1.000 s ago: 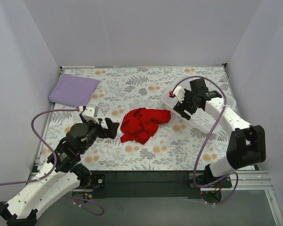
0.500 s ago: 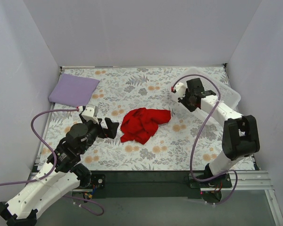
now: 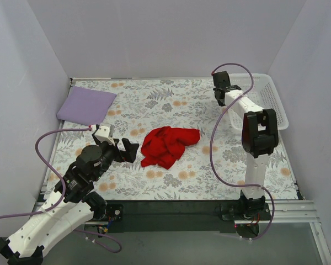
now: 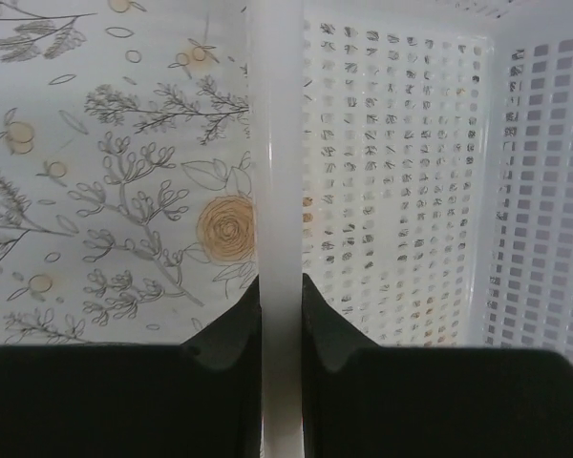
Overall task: Fold and stack the t-shirts
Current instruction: Flatten the tshirt out
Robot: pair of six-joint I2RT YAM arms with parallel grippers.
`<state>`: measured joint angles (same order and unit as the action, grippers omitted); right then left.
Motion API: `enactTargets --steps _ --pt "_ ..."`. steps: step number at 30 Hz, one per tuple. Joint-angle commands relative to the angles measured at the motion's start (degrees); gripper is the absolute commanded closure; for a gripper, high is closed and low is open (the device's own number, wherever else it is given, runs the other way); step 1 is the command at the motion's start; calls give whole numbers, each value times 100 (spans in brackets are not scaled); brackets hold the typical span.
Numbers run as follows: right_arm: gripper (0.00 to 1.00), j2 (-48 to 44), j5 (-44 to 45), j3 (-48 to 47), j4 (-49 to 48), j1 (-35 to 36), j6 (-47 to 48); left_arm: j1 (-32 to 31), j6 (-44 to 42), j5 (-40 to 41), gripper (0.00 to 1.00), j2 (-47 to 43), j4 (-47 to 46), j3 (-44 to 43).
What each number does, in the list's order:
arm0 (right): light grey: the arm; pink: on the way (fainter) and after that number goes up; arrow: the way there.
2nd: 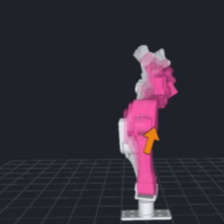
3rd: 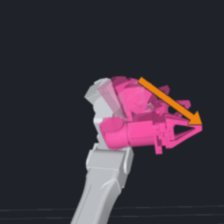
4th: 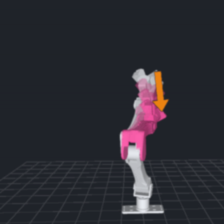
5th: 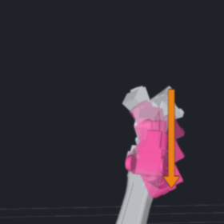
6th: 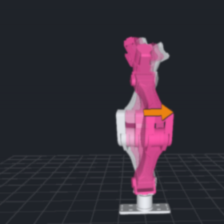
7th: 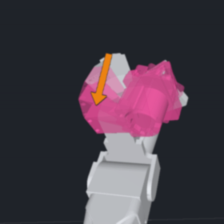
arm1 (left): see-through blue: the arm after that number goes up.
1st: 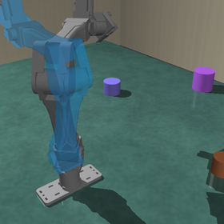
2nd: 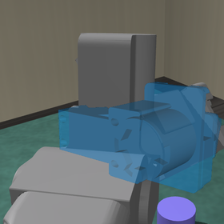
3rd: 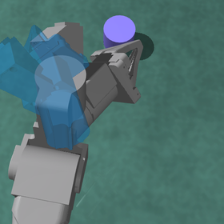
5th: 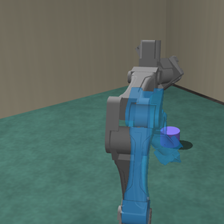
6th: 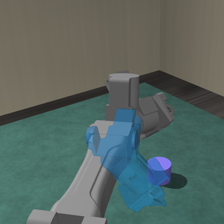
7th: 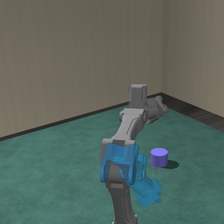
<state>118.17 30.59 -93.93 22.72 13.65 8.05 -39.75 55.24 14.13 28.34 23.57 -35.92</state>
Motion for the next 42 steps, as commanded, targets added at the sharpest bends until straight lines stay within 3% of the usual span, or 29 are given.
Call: enactTargets --steps 1,5,8,9,12,19,20,22,24,25,26,27,28,30,37,42 --pt "99 144 414 -494 -127 -248 -314 28 -66 55 2 -4 -11 33" --pt "99 390 202 -714 -189 -337 38 28 -66 11 2 23 -11 33" --pt "83 470 193 -802 -391 -363 371 20 -58 -59 2 23 -2 33" --pt "67 488 167 -820 -409 -354 442 28 -66 -77 2 14 -19 24" --pt "42 383 27 -838 -540 -372 732 28 -58 -156 2 23 -19 33" --pt "18 -1038 -1334 -74 -540 -109 1566 20 -119 -1174 2 259 -388 191" --pt "8 -1738 -2389 554 -454 31 2325 20 38 -1619 2 686 -528 165" --pt "7 -2243 -2783 699 -392 103 2498 20 109 -1773 2 1102 -547 156" --pt "7 -2874 -4065 1121 -76 138 2919 20 389 -1870 5 1767 -634 77" --pt "7 -3192 -5105 1384 273 129 3234 28 582 -1957 9 1972 -739 -2" --pt "7 -3195 -5115 1517 477 129 3238 28 584 -1975 9 2200 -818 -3" --pt "7 -3325 -6264 1692 696 138 3420 37 680 -2010 11 2385 -915 -107" --pt "7 -3562 -6798 1859 934 138 3814 28 872 -2028 12 2761 -1003 -169" --pt "9 -3835 -7785 2439 1068 182 3722 37 1171 -2037 15 3315 -1380 -449" --pt "11 -4091 -7339 3337 734 200 3054 46 1402 -1906 21 5012 -1470 -1803" --pt "11 -4065 -7234 3399 558 199 2869 28 1121 -1483 42 6402 -452 -3103"
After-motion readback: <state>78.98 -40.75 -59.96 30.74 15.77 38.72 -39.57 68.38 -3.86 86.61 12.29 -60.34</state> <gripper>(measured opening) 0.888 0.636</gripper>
